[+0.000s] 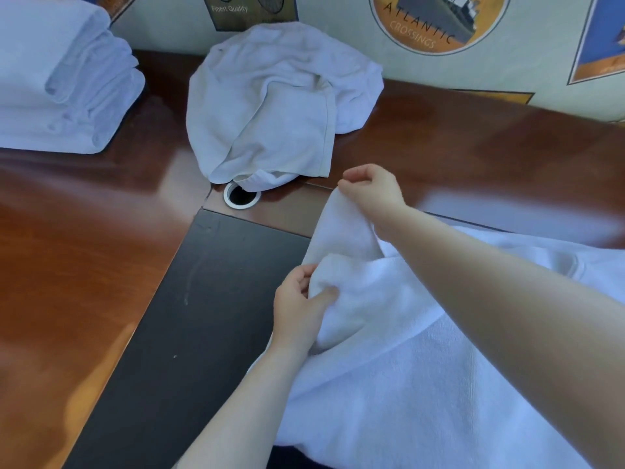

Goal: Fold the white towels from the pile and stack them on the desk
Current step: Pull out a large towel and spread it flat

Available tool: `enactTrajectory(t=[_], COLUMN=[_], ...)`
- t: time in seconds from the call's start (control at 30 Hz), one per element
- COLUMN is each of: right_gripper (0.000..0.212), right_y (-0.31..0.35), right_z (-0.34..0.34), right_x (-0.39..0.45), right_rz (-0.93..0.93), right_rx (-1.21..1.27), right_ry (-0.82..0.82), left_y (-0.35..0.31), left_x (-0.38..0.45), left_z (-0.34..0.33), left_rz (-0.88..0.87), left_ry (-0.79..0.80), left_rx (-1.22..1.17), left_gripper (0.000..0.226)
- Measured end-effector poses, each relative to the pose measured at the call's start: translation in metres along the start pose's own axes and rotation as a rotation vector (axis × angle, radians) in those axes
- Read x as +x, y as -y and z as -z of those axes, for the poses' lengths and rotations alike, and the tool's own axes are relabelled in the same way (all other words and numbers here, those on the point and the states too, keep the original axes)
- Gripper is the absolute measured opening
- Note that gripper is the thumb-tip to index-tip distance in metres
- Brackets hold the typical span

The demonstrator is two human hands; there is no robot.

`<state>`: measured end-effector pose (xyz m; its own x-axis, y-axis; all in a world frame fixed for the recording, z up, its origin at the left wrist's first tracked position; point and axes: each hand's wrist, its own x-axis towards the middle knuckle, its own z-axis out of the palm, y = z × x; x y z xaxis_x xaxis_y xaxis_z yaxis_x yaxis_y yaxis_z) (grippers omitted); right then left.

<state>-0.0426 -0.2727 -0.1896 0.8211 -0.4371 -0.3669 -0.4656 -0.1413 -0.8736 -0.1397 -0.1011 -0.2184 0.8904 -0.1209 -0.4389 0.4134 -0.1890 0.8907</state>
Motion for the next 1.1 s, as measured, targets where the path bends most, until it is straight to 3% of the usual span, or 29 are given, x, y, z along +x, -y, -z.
enactTrajectory(t=[0.07, 0.13, 0.23, 0.3, 0.37, 0.43, 0.6, 0.77, 1.1], right_gripper=[0.036, 0.047, 0.030, 0.020, 0.017, 0.021, 0.030, 0.019, 0.010], right_y=[-0.004, 0.000, 0.009, 0.014, 0.016, 0.016, 0.009, 0.013, 0.006], right_z=[0.008, 0.017, 0.022, 0.026, 0.029, 0.030, 0.030, 0.037, 0.049], right_x=[-0.001, 0.000, 0.003, 0.003, 0.001, -0.003, -0.012, -0.020, -0.038], right_rz=[0.024, 0.085, 0.321, 0.466, 0.517, 0.453, 0.389, 0.437, 0.245], right_rx=[-0.060, -0.251, -0.701, -0.762, -0.745, -0.650, -0.376, -0.316, -0.053], right_ry=[0.200, 0.318, 0.308, 0.315, 0.423, 0.472, 0.270, 0.368, 0.421], left_y=[-0.009, -0.019, -0.033, -0.039, -0.044, -0.047, -0.038, -0.038, -0.051], left_x=[0.008, 0.017, 0.027, 0.031, 0.036, 0.041, 0.036, 0.042, 0.027], left_z=[0.002, 0.002, -0.004, -0.008, -0.012, -0.015, -0.024, -0.020, -0.019], left_rz=[-0.038, -0.090, -0.155, -0.198, -0.228, -0.251, -0.283, -0.251, -0.218], left_ry=[0.013, 0.016, 0.017, -0.003, -0.038, -0.073, -0.151, 0.055, 0.158], left_rx=[-0.058, -0.103, -0.094, -0.059, -0.046, -0.031, 0.010, -0.120, -0.294], left_gripper=[0.026, 0.022, 0.017, 0.015, 0.012, 0.011, 0.010, 0.009, 0.010])
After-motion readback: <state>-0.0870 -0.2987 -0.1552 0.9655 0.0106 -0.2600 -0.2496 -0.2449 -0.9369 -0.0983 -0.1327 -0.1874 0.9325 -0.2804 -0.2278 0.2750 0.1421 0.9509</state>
